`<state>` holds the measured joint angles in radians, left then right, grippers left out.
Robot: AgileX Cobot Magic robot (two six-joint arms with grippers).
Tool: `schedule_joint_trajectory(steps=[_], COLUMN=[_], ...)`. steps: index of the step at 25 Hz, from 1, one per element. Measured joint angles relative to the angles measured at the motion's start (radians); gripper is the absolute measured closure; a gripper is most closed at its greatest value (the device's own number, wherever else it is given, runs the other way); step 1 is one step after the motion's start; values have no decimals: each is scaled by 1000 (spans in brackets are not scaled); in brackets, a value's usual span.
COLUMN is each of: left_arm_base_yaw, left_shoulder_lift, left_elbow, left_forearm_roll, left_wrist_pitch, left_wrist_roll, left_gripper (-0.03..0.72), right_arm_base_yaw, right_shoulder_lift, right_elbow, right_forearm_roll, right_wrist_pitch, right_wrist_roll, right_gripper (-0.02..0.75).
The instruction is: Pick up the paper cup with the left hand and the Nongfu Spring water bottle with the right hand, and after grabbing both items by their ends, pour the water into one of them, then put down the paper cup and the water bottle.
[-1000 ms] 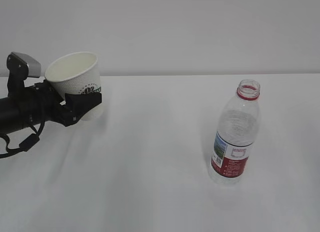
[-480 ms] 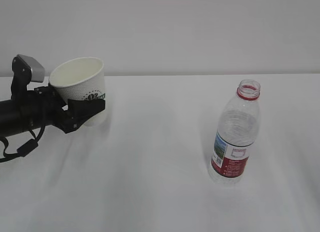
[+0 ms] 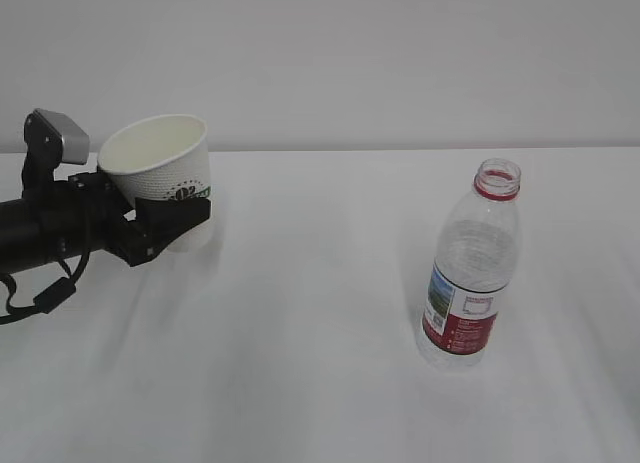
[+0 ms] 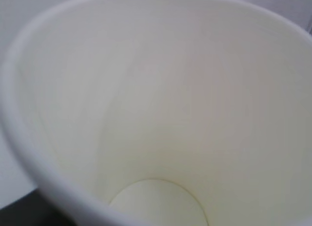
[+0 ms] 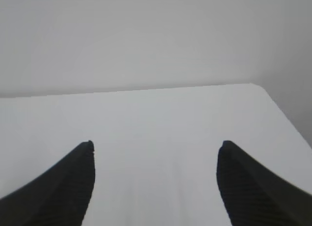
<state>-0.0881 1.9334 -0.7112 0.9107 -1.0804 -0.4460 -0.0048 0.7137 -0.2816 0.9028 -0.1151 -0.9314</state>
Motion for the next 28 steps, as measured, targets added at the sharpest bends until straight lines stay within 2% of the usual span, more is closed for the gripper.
schedule_joint_trajectory(steps=[8,15,20,28], left_arm_base_yaw=[0,0,0,0], left_shoulder_lift=[0,0,0,0], left_elbow=[0,0,0,0], left_forearm_roll=[0,0,0,0], left_wrist_pitch=[0,0,-2,-2], left_wrist_roll=[0,0,0,0], left_gripper=[157,157,157,157], right_arm_base_yaw=[0,0,0,0], right_shoulder_lift=[0,14,113,151], right_elbow=[0,0,0,0], right_forearm_roll=[16,-101,-157,-186], right_wrist_pitch=[-11,-17,-5,-13], right_wrist_roll=[142,146,133,133], right_gripper=[150,150,150,151])
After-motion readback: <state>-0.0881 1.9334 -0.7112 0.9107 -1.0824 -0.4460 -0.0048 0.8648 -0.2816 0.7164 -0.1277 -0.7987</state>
